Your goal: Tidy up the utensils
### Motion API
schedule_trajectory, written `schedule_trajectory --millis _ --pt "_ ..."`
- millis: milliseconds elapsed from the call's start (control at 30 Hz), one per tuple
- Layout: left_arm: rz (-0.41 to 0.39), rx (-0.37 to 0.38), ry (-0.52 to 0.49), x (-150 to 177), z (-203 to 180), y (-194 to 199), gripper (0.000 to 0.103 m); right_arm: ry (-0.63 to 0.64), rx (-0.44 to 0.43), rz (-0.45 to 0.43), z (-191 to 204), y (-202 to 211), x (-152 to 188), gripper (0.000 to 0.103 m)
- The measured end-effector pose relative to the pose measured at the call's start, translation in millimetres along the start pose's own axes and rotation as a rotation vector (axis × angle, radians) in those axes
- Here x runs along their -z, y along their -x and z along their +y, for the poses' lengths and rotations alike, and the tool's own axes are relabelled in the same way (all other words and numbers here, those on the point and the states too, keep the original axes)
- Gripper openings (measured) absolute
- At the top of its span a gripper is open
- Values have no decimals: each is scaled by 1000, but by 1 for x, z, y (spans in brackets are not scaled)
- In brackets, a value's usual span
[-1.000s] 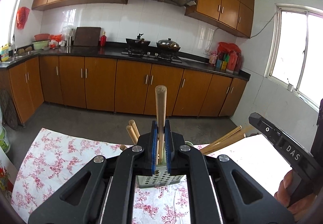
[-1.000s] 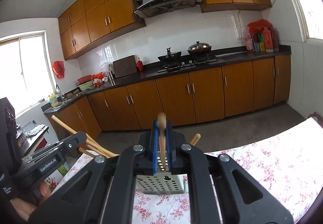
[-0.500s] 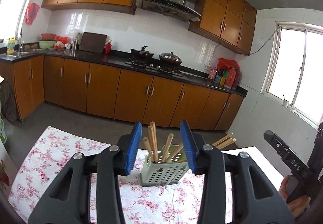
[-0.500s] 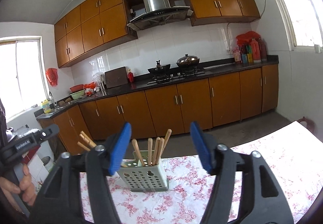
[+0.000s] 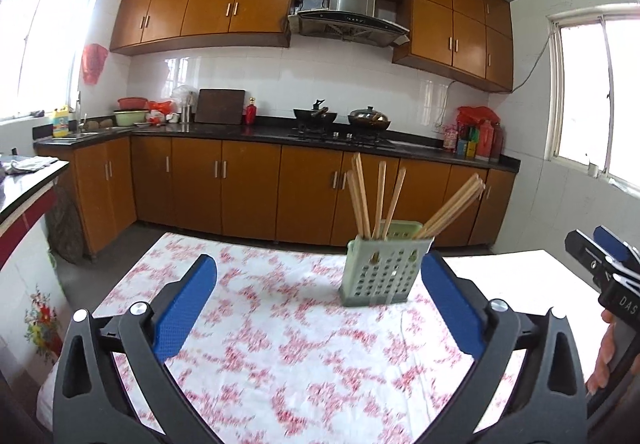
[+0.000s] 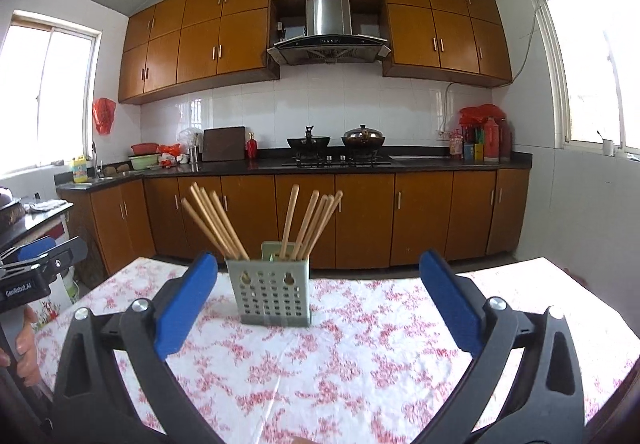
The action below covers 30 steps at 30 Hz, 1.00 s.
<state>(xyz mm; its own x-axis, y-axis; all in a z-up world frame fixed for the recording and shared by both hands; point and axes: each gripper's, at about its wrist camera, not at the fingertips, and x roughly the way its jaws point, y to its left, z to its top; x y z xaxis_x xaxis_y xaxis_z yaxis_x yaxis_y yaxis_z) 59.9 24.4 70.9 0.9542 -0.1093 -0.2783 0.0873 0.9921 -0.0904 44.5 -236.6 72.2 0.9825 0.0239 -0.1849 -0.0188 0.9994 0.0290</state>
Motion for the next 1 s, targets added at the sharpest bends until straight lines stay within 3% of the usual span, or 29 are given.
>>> schedule_trajectory --millis 167,433,733,1000 --pt "-12 -56 -32 31 -5 16 101 -7 11 31 4 17 33 99" --pt "-2 -55 -42 60 -12 28 101 -5 22 68 9 32 77 99" --pt "30 -67 -26 87 -13 34 101 14 13 96 12 32 90 99" --pt "22 -68 -36 91 -14 37 101 22 9 101 12 33 92 99"
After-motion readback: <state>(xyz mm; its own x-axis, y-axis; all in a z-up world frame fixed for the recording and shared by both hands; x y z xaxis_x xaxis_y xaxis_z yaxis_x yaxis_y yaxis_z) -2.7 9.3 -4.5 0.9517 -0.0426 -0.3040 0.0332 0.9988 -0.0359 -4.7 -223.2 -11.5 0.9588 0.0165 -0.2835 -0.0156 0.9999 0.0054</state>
